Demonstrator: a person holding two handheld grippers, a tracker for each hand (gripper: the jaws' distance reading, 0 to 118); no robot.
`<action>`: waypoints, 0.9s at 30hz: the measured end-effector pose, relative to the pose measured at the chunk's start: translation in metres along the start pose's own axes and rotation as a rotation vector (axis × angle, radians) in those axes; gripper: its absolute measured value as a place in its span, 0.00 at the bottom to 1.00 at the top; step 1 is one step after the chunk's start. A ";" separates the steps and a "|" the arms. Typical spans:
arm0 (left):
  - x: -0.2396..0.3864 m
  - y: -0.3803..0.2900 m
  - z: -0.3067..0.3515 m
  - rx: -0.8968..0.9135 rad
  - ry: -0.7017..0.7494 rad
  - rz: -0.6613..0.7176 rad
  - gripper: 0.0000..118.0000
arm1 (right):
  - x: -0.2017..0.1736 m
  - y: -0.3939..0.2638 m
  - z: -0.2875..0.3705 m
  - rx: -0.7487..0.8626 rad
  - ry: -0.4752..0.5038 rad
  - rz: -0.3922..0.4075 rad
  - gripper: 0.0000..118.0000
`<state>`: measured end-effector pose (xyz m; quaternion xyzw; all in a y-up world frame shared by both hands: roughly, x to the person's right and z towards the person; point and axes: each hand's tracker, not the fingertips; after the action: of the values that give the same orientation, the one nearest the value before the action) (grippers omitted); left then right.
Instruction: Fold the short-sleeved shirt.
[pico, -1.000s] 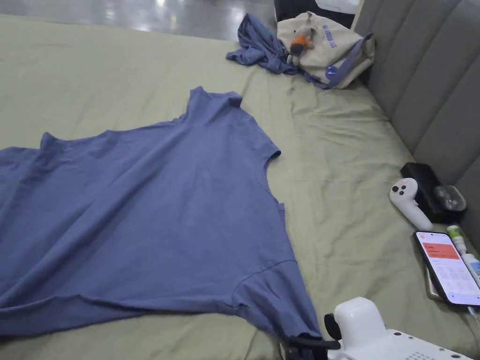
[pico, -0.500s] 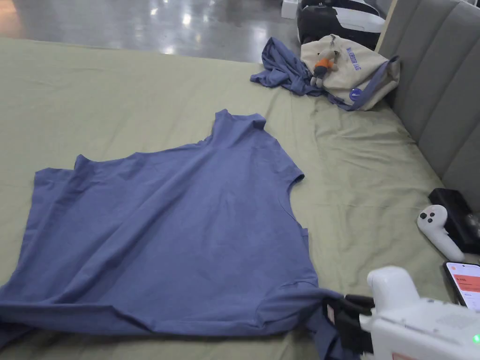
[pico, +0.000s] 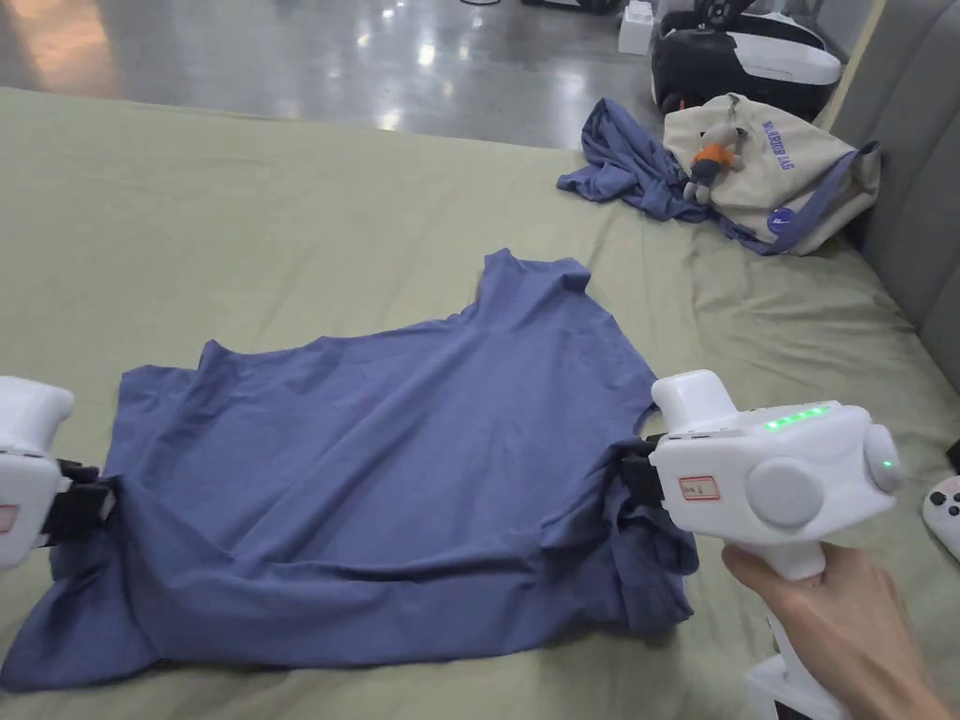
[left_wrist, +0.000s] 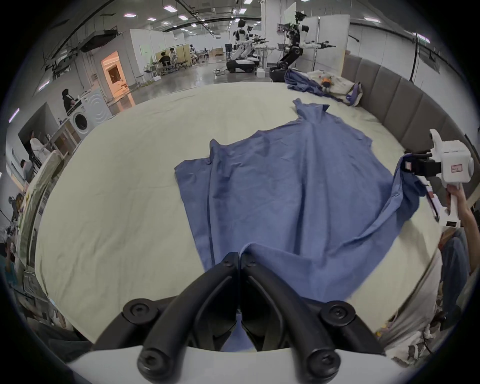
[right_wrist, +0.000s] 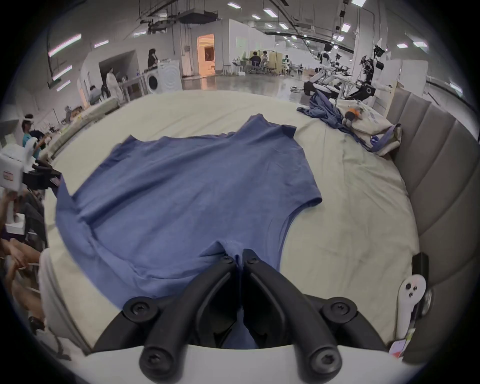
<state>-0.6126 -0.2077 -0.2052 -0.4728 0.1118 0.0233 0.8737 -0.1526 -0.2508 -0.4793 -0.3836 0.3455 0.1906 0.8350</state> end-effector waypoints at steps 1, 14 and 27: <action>-0.001 0.005 -0.009 0.002 0.012 0.005 0.02 | 0.000 0.004 -0.009 -0.001 -0.030 0.011 0.03; 0.012 -0.113 0.116 0.344 0.036 0.224 0.01 | -0.032 -0.105 0.182 0.415 0.121 -0.184 0.03; -0.005 -0.132 0.014 0.041 -0.042 0.119 0.81 | -0.054 -0.175 0.229 0.252 0.143 -0.338 0.03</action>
<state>-0.5960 -0.2685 -0.0878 -0.4469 0.1218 0.0828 0.8824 0.0113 -0.1874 -0.2441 -0.3410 0.3558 -0.0245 0.8698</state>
